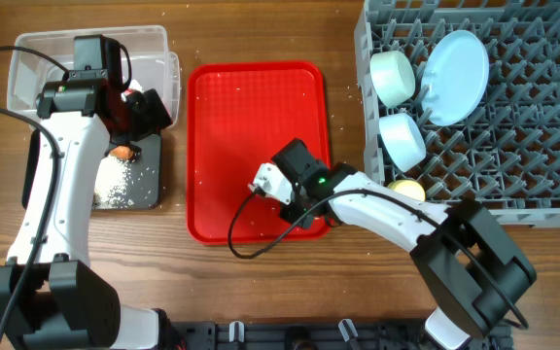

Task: Sort waste into correct bins and load items into the dishwasher rack
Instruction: 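Carry the white spoon into the rack and release it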

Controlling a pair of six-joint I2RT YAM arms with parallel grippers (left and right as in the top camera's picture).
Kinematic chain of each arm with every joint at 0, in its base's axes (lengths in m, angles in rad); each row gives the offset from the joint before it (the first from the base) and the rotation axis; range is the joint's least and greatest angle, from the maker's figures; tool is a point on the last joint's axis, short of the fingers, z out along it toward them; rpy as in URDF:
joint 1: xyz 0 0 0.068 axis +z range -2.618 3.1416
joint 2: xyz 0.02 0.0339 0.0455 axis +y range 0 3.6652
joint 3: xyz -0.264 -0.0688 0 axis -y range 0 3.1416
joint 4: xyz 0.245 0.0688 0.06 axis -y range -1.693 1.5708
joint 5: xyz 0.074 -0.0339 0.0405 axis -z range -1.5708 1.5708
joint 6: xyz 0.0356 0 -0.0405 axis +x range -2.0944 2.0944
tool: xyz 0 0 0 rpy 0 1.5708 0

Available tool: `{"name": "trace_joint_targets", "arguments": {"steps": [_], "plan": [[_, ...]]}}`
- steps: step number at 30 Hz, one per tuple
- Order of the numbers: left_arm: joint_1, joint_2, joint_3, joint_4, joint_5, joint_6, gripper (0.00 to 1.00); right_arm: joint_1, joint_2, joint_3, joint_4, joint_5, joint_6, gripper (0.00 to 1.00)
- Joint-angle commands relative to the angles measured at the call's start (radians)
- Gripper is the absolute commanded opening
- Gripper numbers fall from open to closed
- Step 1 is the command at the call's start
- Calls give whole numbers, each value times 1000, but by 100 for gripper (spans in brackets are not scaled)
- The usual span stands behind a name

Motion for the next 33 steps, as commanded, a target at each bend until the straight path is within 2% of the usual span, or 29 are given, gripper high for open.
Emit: {"name": "trace_joint_targets", "arguments": {"steps": [1,6,12,15,17,19,22,26,33], "plan": [[4,-14,-5,0,-10,-6,100,0,14,-11,-30,-26,149,4],[4,-14,-5,0,-10,-5,100,-2,-29,39,-104,-26,222,4],[4,-14,-5,0,-10,-5,100,-60,-245,171,-217,-21,319,4],[4,-14,-5,0,-10,-5,100,-149,-395,215,-285,44,356,4],[4,-14,-5,0,-10,-5,100,-275,-538,216,-361,176,348,4],[4,-14,-5,0,-10,-6,100,-396,-611,208,-433,330,306,4],[4,-14,-5,0,-10,-5,100,-529,-613,174,-397,317,294,4],[4,-14,-5,0,-10,-5,100,-645,-532,120,-346,315,276,4],[4,-14,-5,0,-10,-5,100,-730,-341,111,-339,365,328,5]]}}
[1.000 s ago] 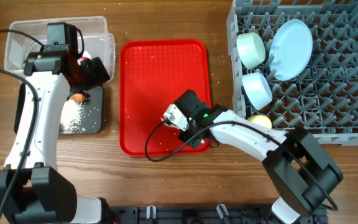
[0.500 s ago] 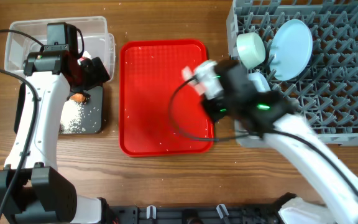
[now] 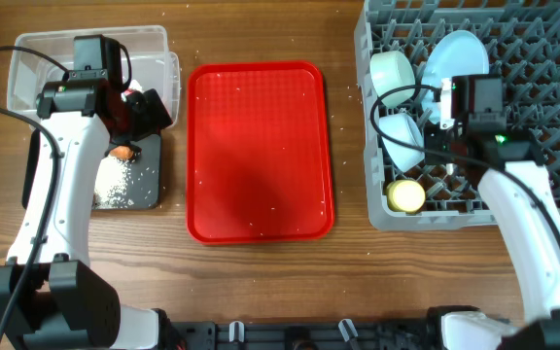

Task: Sort waste into correct bins and load items into the dishwasher rack
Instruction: 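Carry the white spoon into the rack and release it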

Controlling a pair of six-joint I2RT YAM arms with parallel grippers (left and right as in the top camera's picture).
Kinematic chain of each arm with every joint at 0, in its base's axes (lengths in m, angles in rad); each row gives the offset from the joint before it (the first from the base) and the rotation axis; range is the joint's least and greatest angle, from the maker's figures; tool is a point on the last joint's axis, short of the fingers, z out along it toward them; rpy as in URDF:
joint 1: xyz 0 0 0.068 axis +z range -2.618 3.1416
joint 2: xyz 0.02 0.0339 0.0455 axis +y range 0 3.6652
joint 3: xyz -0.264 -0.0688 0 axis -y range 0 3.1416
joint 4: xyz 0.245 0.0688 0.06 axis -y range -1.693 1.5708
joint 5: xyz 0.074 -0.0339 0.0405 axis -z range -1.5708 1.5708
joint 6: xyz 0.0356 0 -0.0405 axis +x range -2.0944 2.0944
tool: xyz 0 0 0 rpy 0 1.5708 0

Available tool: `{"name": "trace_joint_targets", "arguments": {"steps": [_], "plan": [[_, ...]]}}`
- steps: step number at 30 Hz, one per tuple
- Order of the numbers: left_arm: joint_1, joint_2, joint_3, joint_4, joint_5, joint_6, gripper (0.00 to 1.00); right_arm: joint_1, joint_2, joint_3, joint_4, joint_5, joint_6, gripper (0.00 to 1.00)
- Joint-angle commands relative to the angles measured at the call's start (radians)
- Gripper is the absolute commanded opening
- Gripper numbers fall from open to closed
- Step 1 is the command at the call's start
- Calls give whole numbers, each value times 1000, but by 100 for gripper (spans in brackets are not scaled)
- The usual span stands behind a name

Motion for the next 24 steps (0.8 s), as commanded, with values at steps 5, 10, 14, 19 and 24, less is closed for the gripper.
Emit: {"name": "trace_joint_targets", "arguments": {"steps": [5,10,14,19,24], "plan": [[4,-14,-5,0,-10,-6,100,-43,143,-7,-5,53,32,19],[4,-14,-5,0,-10,-5,100,-43,147,-7,-5,52,66,86],[4,-14,-5,0,-10,-5,100,-41,75,18,-27,-24,81,86],[4,-14,-5,0,-10,-6,100,11,-176,78,-78,-283,-13,100],[4,-14,-5,0,-10,-5,100,48,-457,77,-83,-567,90,100]]}}
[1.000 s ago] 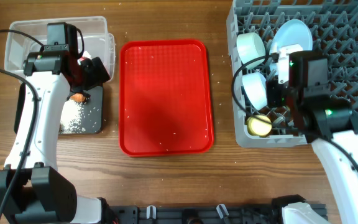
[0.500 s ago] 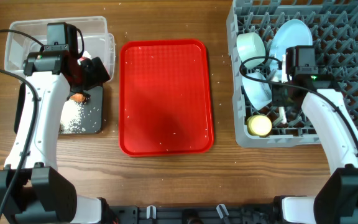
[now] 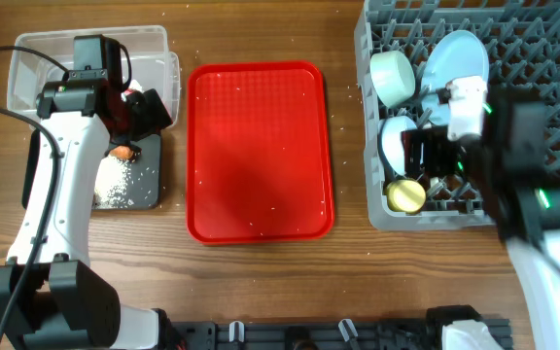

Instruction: Sort waste into correct bins and load items into the dishwasher rack

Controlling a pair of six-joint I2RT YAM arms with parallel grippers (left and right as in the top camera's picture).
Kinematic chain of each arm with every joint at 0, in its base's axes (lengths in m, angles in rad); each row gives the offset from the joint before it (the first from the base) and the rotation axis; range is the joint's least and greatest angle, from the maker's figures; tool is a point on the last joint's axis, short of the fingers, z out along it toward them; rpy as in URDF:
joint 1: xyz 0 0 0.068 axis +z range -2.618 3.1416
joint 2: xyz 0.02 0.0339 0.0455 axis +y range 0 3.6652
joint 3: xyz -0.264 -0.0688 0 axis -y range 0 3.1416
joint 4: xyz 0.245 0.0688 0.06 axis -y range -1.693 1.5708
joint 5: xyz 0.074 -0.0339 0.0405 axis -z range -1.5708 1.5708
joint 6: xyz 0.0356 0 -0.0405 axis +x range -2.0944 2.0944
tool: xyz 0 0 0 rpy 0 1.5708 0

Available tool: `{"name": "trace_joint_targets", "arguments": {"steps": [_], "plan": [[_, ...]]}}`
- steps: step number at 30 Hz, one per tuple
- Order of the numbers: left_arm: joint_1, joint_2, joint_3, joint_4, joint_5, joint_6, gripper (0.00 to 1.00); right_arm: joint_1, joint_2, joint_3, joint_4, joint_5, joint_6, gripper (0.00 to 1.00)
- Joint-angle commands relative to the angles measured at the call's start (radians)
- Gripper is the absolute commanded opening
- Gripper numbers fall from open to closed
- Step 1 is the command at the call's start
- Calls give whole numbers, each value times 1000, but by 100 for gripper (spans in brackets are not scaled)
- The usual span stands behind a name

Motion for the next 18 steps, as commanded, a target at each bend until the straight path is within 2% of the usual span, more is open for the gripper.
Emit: {"name": "trace_joint_targets", "arguments": {"steps": [1,4,9,16,18], "plan": [[4,-14,-5,0,-10,-5,100,7,-150,18,-3,-236,144,100],[4,-14,-5,0,-10,-5,100,7,-235,18,-5,-237,285,100],[4,-14,-5,0,-10,-5,100,7,-262,17,-93,-233,278,100],[4,-14,-5,0,-10,-5,100,11,-261,14,-92,-232,279,100],[4,-14,-5,0,-10,-5,100,11,-282,8,-81,-173,278,100]]}}
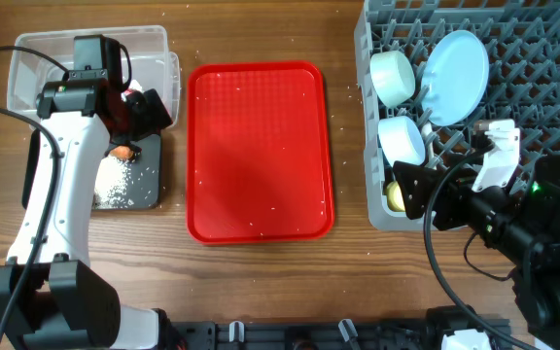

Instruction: Sort waste into correct bins and load items into the dishwasher rack

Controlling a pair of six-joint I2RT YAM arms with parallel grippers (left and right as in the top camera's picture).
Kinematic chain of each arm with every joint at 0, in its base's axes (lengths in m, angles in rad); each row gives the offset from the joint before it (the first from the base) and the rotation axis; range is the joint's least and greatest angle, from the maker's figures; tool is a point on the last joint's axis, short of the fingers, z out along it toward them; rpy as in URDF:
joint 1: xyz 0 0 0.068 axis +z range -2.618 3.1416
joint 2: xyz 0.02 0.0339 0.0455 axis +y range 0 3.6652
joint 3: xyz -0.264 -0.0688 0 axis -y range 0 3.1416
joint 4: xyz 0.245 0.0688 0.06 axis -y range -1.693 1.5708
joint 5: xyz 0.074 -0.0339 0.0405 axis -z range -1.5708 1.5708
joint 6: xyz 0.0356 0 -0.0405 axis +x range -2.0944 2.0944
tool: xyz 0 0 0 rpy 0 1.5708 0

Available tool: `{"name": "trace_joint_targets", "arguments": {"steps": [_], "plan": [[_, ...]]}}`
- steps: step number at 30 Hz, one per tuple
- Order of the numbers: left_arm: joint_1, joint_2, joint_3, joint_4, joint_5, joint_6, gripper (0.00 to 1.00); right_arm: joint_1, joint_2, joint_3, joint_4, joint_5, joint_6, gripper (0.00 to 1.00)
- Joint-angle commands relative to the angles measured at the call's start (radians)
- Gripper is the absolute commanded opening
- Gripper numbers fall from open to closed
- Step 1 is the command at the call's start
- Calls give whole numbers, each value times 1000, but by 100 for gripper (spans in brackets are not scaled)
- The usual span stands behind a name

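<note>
A grey dishwasher rack [552, 39] stands at the right. It holds two white bowls [393, 76] [403, 139], a pale blue plate [455, 76] and a yellow item [393, 194] at its front left corner, mostly hidden. My right gripper [408, 190] hangs dark and close to the camera over that corner; its jaws cannot be made out. My left gripper [149, 110] sits over the edge between a clear bin [27, 68] and a dark bin [149, 190]; its state is unclear. The red tray [261, 151] carries only crumbs.
White crumbs [115, 185] and a small orange-brown scrap [120, 151] lie in the dark bin. The right arm's cable [431, 253] loops over the table in front of the rack. Wooden table surrounds everything.
My right arm has moved from over the rack's middle toward its front edge, and its gripper now covers most of the yellow item. The left arm has not moved.
My right gripper was first at the red tray's front right corner. Then it stood over the rack near the bowls and plate. Later it was raised over the rack's front left part, and now it hangs over the front corner. The left arm stayed over the bins.
</note>
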Motion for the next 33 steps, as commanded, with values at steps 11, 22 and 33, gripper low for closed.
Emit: {"name": "trace_joint_targets", "arguments": {"steps": [11,22,33], "plan": [[4,-14,-5,0,-10,-5,100,8,-441,-664,655,245,-42,100],[4,-14,-5,0,-10,-5,100,8,-764,-1072,826,192,-174,100],[4,-14,-5,0,-10,-5,100,8,-792,-1112,845,200,-169,100]]}}
